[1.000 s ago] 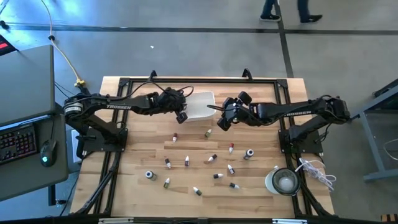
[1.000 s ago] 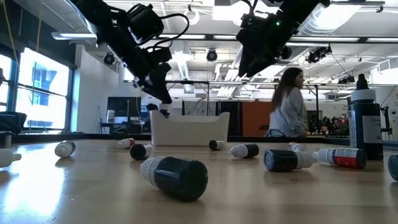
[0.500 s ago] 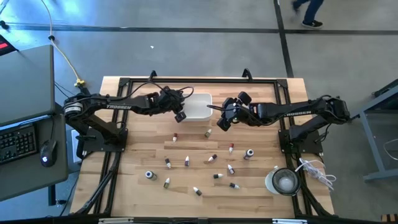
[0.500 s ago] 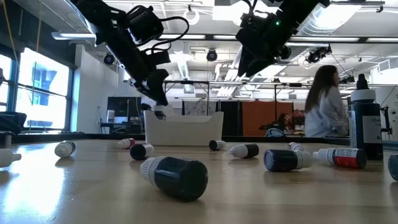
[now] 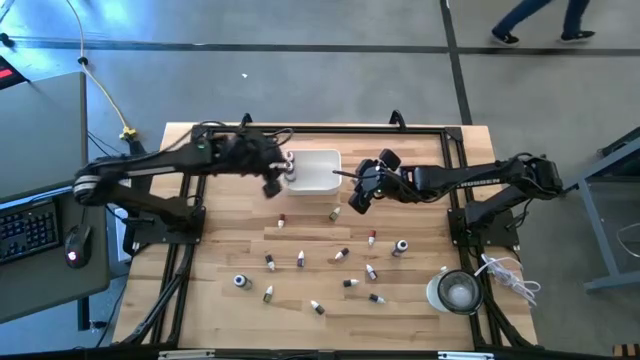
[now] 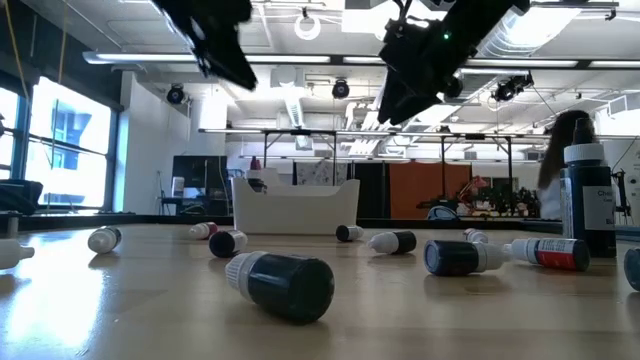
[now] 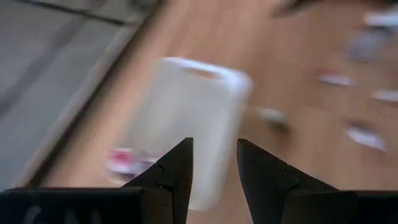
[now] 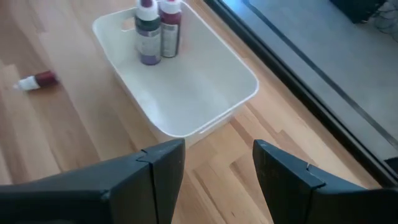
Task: Pick & Place food coloring
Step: Put the large blue food coloring bottle into the white bin
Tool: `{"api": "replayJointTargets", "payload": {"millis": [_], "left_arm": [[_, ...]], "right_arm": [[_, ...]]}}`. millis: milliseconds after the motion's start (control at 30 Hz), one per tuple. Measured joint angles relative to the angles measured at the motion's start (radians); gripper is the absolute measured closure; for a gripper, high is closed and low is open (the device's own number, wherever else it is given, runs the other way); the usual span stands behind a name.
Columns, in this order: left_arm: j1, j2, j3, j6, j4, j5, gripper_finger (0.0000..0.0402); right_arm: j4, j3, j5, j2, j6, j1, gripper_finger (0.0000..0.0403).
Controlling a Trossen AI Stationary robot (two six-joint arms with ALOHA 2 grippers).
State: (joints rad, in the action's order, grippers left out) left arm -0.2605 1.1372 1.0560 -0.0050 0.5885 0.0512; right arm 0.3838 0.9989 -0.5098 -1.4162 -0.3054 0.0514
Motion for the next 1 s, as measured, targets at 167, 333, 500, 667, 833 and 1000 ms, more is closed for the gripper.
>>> {"api": "replayJointTargets", "payload": {"millis": [167, 333, 500, 667, 833, 1000], "left_arm": [[0.128, -0.094, 0.017, -0.097, 0.224, -0.318, 0.0280], [0.403, -0.116, 0.003, -0.331, 0.306, -0.313, 0.0280], [0.700, -0.089, -0.004, -0.523, 0.299, -0.081, 0.0279], [0.957, -0.025, -0.004, -0.649, 0.309, 0.224, 0.0279], [1.166, 0.087, -0.004, -0.720, 0.295, 0.525, 0.0280], [1.270, 0.227, -0.004, -0.808, 0.266, 0.645, 0.0280]], "right_arm": [[-0.006, 0.000, 0.021, 0.000, 0.000, -0.002, 0.0219], [-0.008, 0.000, 0.020, 0.000, -0.005, -0.011, 0.0219], [-0.020, 0.000, 0.020, 0.000, -0.004, -0.027, 0.0219], [-0.055, 0.000, 0.020, 0.000, 0.000, -0.041, 0.0219], [-0.070, 0.000, 0.021, 0.000, 0.003, -0.047, 0.0219], [-0.071, 0.000, 0.027, 0.000, 0.003, -0.048, 0.0219]]}}
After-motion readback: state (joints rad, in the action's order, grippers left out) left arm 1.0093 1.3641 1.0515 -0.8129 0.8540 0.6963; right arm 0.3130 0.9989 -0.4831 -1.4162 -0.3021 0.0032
